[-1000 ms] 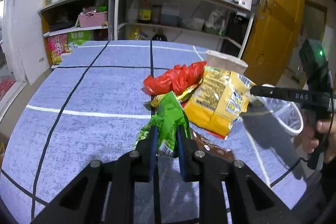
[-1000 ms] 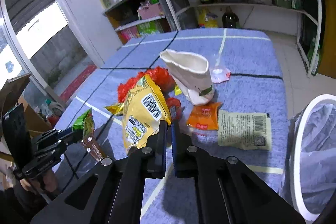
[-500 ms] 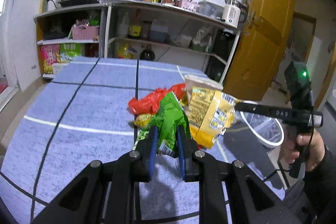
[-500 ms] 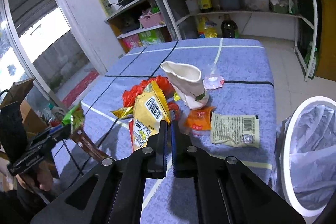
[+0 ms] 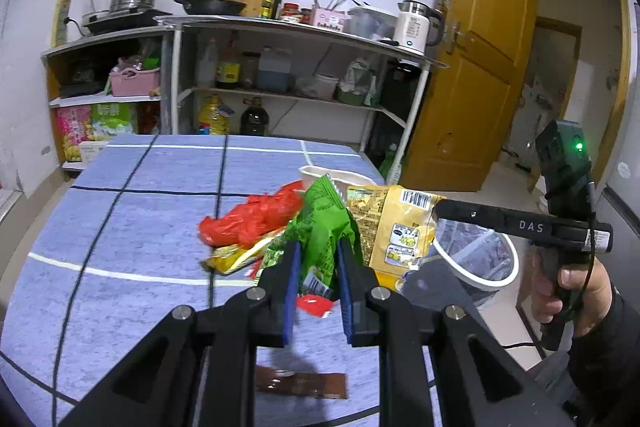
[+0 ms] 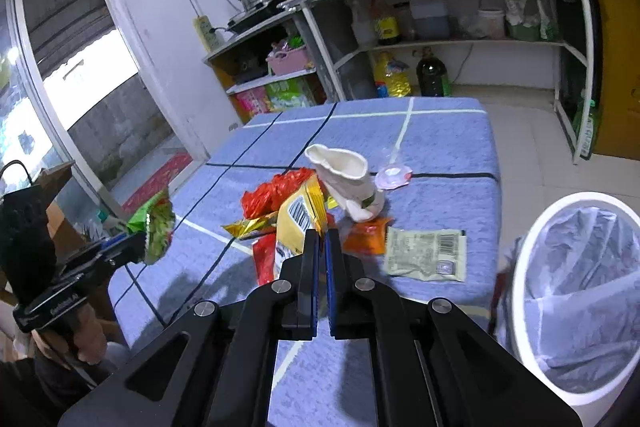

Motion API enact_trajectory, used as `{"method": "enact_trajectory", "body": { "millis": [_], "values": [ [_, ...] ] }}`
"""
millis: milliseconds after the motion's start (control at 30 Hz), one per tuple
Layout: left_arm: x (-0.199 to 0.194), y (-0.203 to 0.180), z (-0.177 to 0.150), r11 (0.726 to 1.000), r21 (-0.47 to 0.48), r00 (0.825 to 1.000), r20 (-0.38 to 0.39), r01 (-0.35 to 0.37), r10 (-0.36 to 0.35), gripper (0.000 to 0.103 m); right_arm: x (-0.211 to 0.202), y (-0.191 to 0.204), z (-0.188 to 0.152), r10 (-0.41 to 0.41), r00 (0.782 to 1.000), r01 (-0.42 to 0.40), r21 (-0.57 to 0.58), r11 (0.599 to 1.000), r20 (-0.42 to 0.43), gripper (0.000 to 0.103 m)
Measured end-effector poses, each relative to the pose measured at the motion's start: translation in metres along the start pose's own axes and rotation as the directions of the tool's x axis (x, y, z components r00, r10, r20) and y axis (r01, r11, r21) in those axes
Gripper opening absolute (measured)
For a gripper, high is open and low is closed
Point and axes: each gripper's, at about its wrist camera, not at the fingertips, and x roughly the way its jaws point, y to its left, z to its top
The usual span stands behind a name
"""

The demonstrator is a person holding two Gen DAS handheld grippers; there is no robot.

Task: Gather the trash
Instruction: 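Carry both bags over the trash bin and open both grippers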

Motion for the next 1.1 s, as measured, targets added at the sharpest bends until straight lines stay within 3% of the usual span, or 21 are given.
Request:
{"method": "enact_trajectory", "body": {
  "millis": [400,667,967,1100],
  "values": [
    [0.044,-0.067,0.012,0.992,0.065,0.993,-0.059,0.107,-0.103,0.019,-0.066,-0.052,-0.007,-0.089,0.992,0.081,0.084,0.993,0.092,0.003],
    [0.097,-0.132,0.021,0.969,0.125,0.973,-0.120,0.211,-0.196,0.019,-0.113,-0.106,-0.010,-0.226,0.962,0.196,0.190,0.962,0.152,0.003],
    [0.162,-0.188,0.018,0.943,0.154,0.941,-0.216,0.295,-0.259,0.021,-0.121,-0.163,-0.028,-0.370,0.925,0.335,0.275,0.901,0.085,0.003],
    [0.182,-0.204,0.013,0.935,0.155,0.928,-0.252,0.319,-0.275,0.027,-0.113,-0.182,-0.037,-0.368,0.929,0.339,0.305,0.890,0.040,0.004]
  ]
}}
